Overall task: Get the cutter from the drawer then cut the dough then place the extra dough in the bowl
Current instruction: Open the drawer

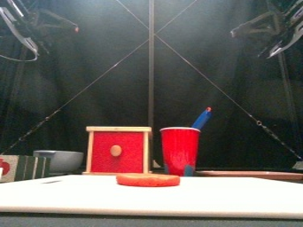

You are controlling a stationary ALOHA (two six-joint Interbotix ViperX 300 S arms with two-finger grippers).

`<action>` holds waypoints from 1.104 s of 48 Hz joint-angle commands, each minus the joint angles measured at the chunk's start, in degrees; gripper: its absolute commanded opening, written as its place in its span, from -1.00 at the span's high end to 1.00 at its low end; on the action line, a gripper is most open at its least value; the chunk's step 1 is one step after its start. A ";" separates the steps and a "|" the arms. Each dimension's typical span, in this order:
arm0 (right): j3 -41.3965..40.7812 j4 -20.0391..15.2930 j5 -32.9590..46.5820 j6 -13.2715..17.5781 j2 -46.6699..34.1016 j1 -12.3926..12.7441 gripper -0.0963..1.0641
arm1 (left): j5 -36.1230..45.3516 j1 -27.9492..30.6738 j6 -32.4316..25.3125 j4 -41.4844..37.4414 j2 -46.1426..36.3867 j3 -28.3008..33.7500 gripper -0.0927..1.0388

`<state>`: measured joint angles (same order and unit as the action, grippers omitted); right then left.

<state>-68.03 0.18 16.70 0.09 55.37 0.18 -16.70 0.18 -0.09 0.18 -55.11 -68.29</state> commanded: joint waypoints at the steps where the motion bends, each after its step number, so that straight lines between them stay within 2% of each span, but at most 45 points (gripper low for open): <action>1: 1.58 0.44 1.05 -0.62 -2.29 0.88 0.73 | -3.69 -0.26 0.53 0.18 3.08 0.44 0.74; 7: 2.29 2.37 3.69 -0.09 -7.47 3.69 0.79 | -8.35 -0.97 0.62 1.58 7.21 -0.44 0.71; 15: 7.65 5.27 10.37 -0.35 -19.42 6.50 0.79 | -16.26 -1.05 0.62 4.48 14.15 -1.32 0.65; 20: 12.66 7.47 13.89 -0.70 -27.25 7.65 0.79 | -21.80 -1.14 1.05 8.88 18.54 -1.76 0.60; 30: 23.82 13.27 18.37 -0.88 -44.03 11.60 0.79 | -31.20 -2.11 6.59 19.78 26.46 -2.11 0.43; 34: 28.21 14.94 19.07 -0.88 -50.01 13.45 0.79 | -32.43 -2.72 8.70 20.83 28.56 -1.93 0.30; 40: 34.98 15.64 19.07 -0.88 -58.45 16.52 0.79 | -32.78 -3.16 11.43 21.97 31.38 -1.49 0.12; 53: 45.53 18.37 18.81 -0.79 -70.66 20.30 0.79 | -32.78 -3.60 20.30 22.76 40.08 1.23 -0.45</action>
<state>-26.46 17.93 35.24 -0.88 -13.80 19.34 -48.96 -3.16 18.28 22.85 -17.49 -69.17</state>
